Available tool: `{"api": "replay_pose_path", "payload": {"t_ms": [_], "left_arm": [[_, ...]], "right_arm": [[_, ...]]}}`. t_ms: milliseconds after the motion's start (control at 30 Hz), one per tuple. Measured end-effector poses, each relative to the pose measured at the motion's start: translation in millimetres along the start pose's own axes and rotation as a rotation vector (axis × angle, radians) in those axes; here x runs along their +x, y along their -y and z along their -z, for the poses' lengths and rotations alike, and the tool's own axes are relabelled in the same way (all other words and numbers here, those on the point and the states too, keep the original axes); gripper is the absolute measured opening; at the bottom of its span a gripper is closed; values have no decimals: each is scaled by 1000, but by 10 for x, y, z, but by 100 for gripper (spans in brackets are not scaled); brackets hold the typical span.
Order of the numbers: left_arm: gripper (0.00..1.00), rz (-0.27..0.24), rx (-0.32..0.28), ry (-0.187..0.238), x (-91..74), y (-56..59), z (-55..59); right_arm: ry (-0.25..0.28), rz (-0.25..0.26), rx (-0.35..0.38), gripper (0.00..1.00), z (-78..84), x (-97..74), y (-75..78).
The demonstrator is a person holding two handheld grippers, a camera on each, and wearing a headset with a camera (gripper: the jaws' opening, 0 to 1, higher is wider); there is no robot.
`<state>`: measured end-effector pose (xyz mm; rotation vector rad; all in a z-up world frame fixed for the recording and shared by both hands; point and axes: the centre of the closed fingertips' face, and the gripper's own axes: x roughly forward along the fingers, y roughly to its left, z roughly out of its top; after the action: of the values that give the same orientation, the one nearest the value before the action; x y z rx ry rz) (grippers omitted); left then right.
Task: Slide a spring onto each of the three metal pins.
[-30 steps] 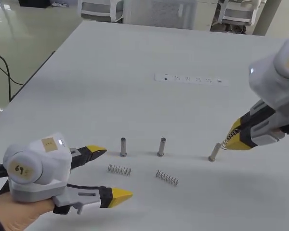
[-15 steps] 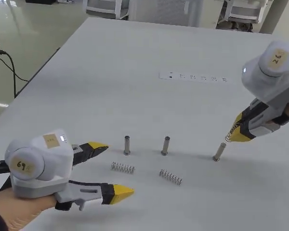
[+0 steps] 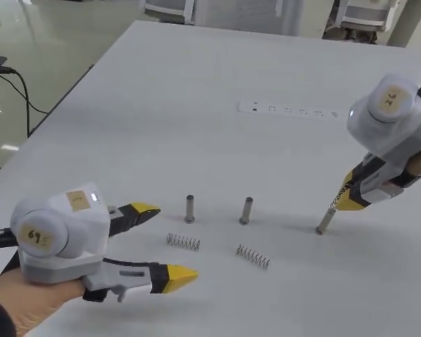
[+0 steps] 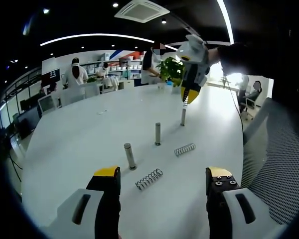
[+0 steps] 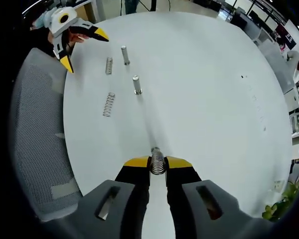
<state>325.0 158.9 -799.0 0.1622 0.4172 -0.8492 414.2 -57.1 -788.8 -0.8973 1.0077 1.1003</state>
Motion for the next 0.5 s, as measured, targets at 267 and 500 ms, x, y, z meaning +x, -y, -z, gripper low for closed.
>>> {"api": "replay_pose_path", "payload": {"t_ms": [267,500], "left_arm": [[67,-2,0,-3,-1,-6,10],[67,-3,-2,-5,-3,-14,16]], "right_arm": [[-1,-10,7,13,-1,52,-8],[-13,-13,8,13,20,100,-1]]}}
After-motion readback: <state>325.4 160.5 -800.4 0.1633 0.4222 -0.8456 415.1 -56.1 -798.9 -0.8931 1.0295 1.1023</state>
